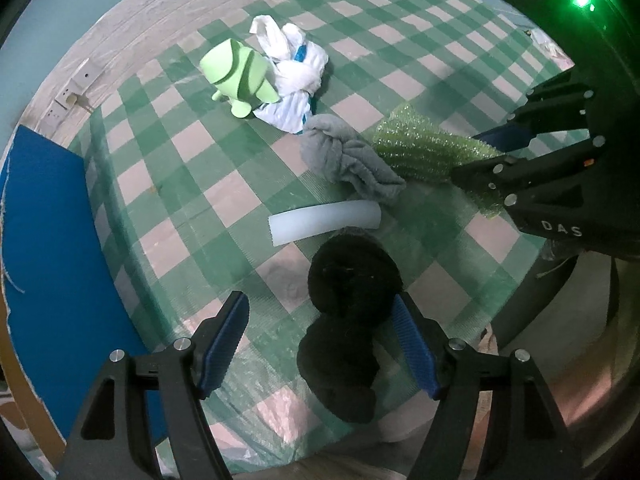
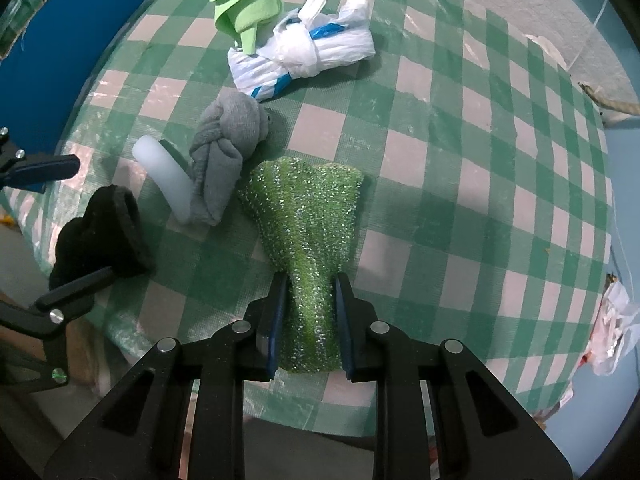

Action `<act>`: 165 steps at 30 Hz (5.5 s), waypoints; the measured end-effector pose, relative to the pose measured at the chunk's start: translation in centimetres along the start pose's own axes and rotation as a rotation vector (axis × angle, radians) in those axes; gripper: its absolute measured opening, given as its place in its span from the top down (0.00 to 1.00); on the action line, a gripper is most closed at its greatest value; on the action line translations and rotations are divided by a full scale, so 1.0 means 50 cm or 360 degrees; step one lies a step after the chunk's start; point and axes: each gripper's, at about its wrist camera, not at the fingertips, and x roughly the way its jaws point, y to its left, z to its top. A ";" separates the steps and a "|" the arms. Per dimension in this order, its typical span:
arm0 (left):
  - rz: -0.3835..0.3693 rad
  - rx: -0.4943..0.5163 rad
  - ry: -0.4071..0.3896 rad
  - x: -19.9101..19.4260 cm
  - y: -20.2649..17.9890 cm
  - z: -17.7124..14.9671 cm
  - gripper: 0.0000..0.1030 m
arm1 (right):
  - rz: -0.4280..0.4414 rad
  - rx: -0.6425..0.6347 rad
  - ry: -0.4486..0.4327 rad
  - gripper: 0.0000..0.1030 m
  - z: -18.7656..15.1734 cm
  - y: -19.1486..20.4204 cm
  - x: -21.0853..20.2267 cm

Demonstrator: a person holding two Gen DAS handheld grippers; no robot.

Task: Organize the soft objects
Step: 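Grasp the green bubble-wrap sleeve with the right tool while the left tool grasps the black sock, then carry the green sleeve and black sock over the cardboard box with both tools, then open both tools to drop the black sock and green sleeve into the box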

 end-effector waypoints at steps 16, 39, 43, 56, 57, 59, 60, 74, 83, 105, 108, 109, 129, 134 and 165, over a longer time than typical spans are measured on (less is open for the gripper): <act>-0.0022 0.0011 -0.0013 0.004 0.002 0.001 0.76 | 0.0006 -0.0008 -0.0052 0.86 0.021 0.006 -0.020; 0.0184 -0.0116 -0.0119 -0.072 0.083 0.005 0.77 | -0.0007 -0.0027 -0.0290 0.87 0.035 0.025 -0.174; 0.0188 -0.0126 -0.0162 -0.093 0.088 0.005 0.77 | 0.0012 -0.0040 -0.0334 0.87 0.048 0.031 -0.187; 0.0233 -0.0211 -0.0243 -0.143 0.130 0.005 0.77 | 0.0044 -0.0060 -0.0407 0.87 0.073 0.051 -0.227; 0.0236 -0.0215 -0.0249 -0.148 0.133 0.005 0.77 | 0.0047 -0.0061 -0.0412 0.87 0.076 0.053 -0.230; 0.0238 -0.0225 -0.0266 -0.157 0.138 0.005 0.77 | 0.0051 -0.0066 -0.0424 0.87 0.083 0.058 -0.237; 0.0237 -0.0231 -0.0279 -0.164 0.141 0.004 0.77 | 0.0053 -0.0066 -0.0430 0.87 0.086 0.060 -0.240; 0.0287 -0.0368 -0.0340 -0.207 0.219 -0.024 0.77 | 0.0095 -0.0142 -0.0505 0.87 0.140 0.128 -0.285; 0.0251 -0.0474 -0.0386 -0.238 0.272 -0.057 0.77 | 0.0112 -0.0214 -0.0531 0.87 0.178 0.187 -0.302; 0.0301 -0.0697 -0.0412 -0.253 0.395 -0.153 0.77 | 0.0163 -0.0424 -0.0531 0.87 0.269 0.368 -0.312; 0.0305 -0.0735 -0.0405 -0.251 0.417 -0.167 0.77 | 0.0165 -0.0458 -0.0522 0.87 0.284 0.397 -0.309; 0.0304 -0.0747 -0.0405 -0.251 0.424 -0.171 0.77 | 0.0166 -0.0466 -0.0521 0.87 0.285 0.403 -0.309; 0.0326 -0.0918 -0.0334 -0.219 0.511 -0.224 0.77 | 0.0190 -0.0549 -0.0411 0.87 0.348 0.502 -0.242; 0.0333 -0.0928 -0.0321 -0.214 0.516 -0.224 0.77 | 0.0199 -0.0559 -0.0414 0.87 0.351 0.509 -0.241; 0.0353 -0.0943 -0.0352 -0.227 0.504 -0.210 0.53 | 0.0175 -0.0522 -0.0506 0.50 0.330 0.478 -0.260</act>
